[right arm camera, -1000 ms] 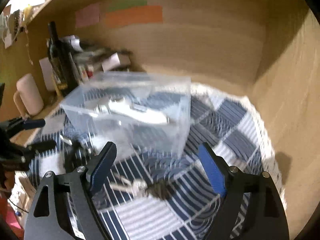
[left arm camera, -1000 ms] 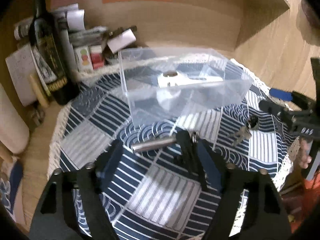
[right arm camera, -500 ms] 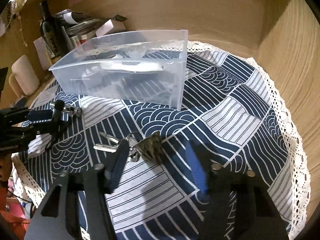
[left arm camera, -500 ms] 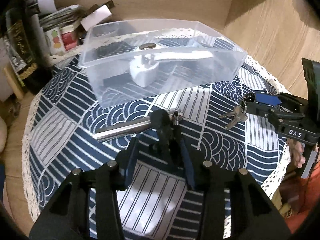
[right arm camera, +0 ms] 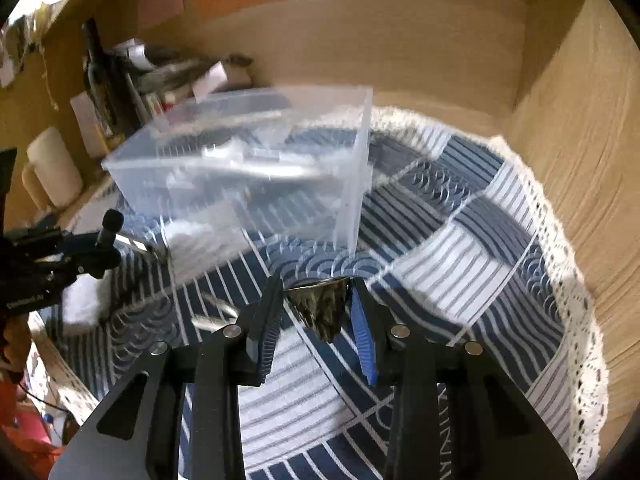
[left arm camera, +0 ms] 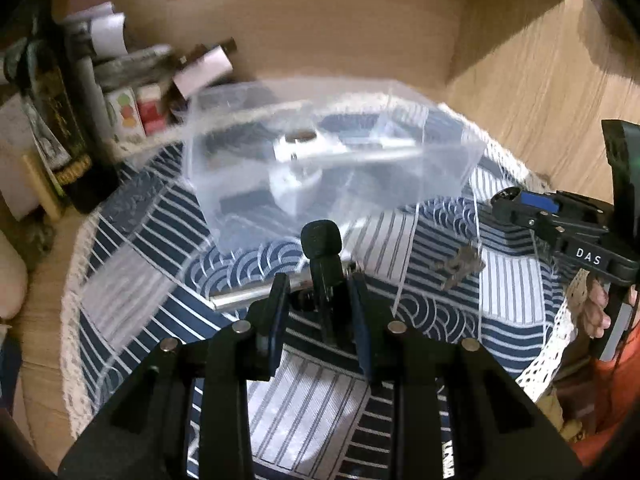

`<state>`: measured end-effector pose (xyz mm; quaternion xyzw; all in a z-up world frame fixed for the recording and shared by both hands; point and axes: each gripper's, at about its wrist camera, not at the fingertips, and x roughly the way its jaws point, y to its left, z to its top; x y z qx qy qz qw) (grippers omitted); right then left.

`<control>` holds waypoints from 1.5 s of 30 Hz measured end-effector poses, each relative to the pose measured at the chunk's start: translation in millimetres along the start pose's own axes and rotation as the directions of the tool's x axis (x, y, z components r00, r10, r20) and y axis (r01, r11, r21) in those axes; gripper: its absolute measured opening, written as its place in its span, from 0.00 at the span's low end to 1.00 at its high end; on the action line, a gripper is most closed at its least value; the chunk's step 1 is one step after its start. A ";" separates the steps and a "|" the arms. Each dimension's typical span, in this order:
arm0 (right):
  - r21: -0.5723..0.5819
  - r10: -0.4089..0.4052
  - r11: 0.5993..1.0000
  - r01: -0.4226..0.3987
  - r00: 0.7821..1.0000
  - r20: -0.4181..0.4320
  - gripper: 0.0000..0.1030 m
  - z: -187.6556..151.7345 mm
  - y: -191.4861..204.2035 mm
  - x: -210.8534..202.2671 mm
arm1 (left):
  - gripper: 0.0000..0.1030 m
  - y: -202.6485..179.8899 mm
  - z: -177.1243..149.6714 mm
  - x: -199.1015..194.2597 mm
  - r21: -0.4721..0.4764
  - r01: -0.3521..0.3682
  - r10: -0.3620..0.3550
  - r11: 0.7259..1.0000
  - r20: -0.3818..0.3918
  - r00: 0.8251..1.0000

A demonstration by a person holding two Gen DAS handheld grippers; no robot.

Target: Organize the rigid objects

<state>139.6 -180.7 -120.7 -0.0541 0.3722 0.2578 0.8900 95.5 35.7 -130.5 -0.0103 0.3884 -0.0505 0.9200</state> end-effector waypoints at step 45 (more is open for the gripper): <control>-0.052 0.012 0.999 -0.014 0.999 -0.035 0.36 92.6 17.4 74.5 | 0.38 38.5 98.9 67.5 -0.040 -0.089 0.088 0.995 -0.011 0.996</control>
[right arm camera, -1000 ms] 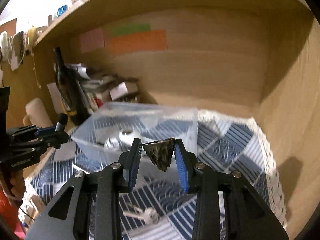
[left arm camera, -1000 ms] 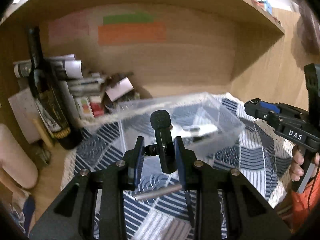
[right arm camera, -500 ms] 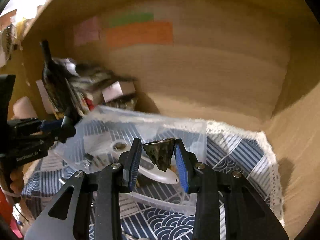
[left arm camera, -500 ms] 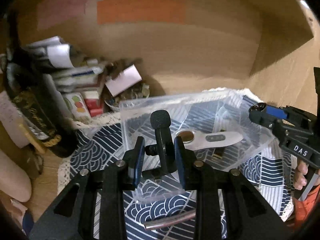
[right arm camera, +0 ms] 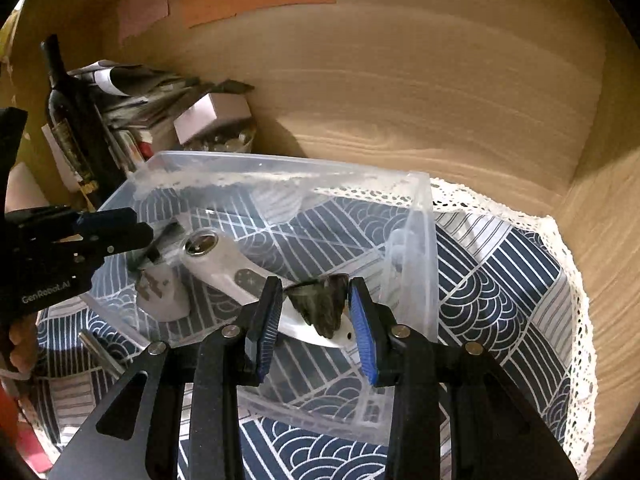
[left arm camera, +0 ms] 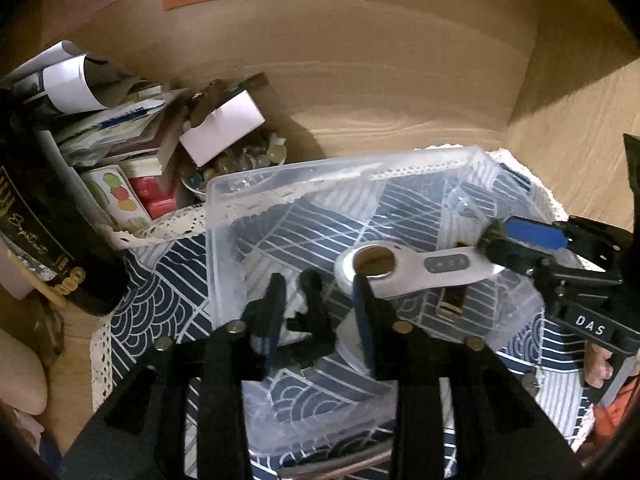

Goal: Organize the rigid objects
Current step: 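Place the black item into the box with the left gripper while the right drops the metal piece in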

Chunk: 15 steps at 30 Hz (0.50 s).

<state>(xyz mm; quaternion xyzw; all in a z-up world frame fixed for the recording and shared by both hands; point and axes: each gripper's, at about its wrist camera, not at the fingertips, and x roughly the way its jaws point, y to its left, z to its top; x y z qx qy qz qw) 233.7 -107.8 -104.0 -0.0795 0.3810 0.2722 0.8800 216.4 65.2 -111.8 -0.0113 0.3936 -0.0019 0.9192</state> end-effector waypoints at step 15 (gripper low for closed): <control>0.010 0.005 1.000 -0.006 0.992 0.128 0.53 -8.8 3.9 -63.4 | 0.71 -5.6 -25.1 -66.8 0.033 -0.015 0.012 0.999 0.104 0.995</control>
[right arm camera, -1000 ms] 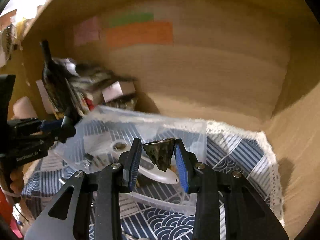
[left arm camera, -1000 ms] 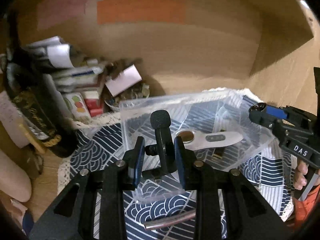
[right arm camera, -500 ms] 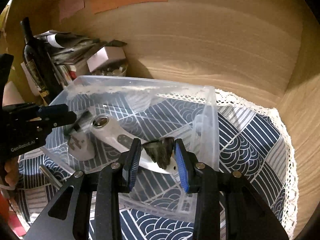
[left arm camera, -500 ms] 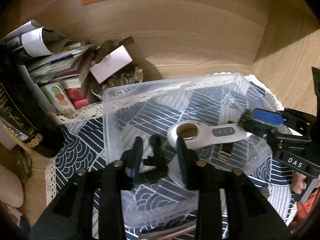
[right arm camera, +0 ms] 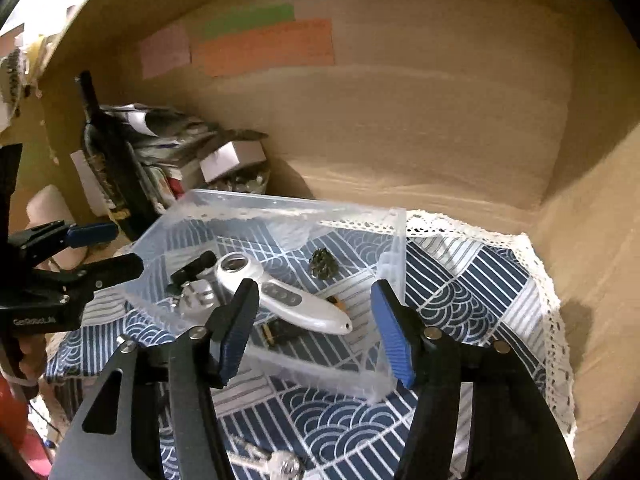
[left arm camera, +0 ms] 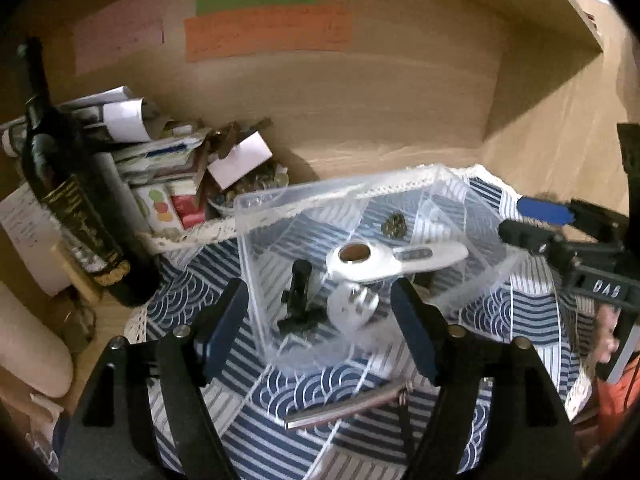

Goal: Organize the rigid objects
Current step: 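Place the black item into the box with the left gripper while the right drops the metal piece in, then grasp the silver metal rod with the left gripper while the right grasps the keys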

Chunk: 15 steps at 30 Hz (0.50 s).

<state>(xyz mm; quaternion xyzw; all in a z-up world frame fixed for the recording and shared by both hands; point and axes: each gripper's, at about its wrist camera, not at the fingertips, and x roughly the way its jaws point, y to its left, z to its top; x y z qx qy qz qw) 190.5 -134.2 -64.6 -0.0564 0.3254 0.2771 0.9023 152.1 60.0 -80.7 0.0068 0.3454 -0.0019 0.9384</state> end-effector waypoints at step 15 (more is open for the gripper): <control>0.059 0.035 0.998 -0.027 0.989 -0.143 0.64 -76.0 7.1 -2.7 | 0.71 -11.6 -67.2 24.7 -0.006 0.092 -0.091 0.996 -0.228 0.969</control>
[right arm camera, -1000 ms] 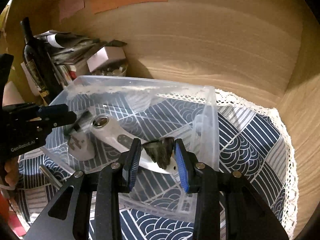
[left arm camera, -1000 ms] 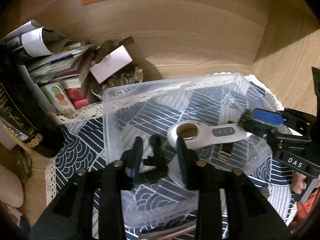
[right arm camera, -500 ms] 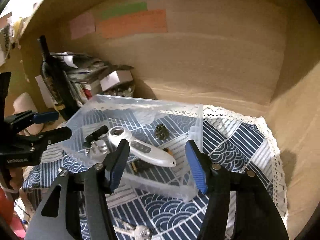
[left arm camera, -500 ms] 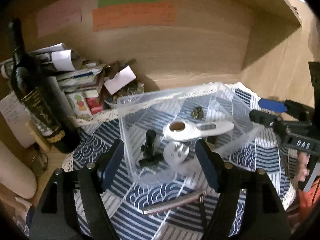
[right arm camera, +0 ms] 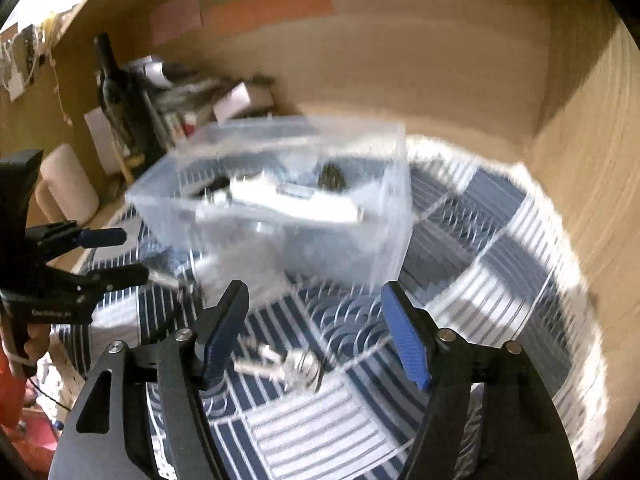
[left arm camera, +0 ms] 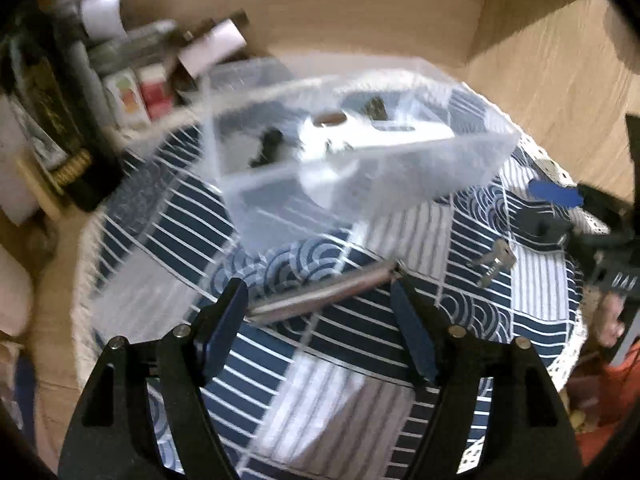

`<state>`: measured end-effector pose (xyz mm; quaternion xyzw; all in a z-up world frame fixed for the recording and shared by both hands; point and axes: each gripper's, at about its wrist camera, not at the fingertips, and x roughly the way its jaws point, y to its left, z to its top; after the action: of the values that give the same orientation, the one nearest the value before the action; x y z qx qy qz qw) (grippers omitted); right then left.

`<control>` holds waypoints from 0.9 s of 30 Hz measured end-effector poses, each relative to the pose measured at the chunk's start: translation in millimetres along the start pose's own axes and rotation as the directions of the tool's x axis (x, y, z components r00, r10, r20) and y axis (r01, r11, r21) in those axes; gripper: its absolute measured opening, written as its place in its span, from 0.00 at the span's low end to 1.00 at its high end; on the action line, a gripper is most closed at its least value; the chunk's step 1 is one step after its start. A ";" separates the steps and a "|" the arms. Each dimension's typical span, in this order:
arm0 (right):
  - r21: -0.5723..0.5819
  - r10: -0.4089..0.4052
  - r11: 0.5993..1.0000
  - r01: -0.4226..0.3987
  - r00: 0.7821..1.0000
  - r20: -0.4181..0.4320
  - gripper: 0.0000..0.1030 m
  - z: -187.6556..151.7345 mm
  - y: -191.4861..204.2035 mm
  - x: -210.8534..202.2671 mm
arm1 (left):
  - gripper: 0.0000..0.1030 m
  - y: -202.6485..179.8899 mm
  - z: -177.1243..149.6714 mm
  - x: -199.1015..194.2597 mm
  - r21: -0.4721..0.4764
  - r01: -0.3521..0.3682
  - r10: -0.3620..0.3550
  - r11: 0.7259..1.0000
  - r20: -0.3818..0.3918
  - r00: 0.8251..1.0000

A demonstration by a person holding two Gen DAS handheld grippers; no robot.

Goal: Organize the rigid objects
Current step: 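Grasp the silver metal rod with the left gripper while the right grasps the keys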

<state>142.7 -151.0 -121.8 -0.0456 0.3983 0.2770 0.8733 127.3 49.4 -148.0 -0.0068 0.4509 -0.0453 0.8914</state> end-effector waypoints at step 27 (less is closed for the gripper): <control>-0.039 -0.063 0.997 0.060 0.995 -0.078 0.09 -19.8 19.8 26.0 | 0.15 -20.2 -21.7 3.0 0.084 0.003 -0.005 0.996 0.029 1.000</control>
<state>132.9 -128.6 -151.2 -0.0846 0.4257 0.2551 0.8640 110.1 29.6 -162.2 0.0291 0.4354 -0.0660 0.8973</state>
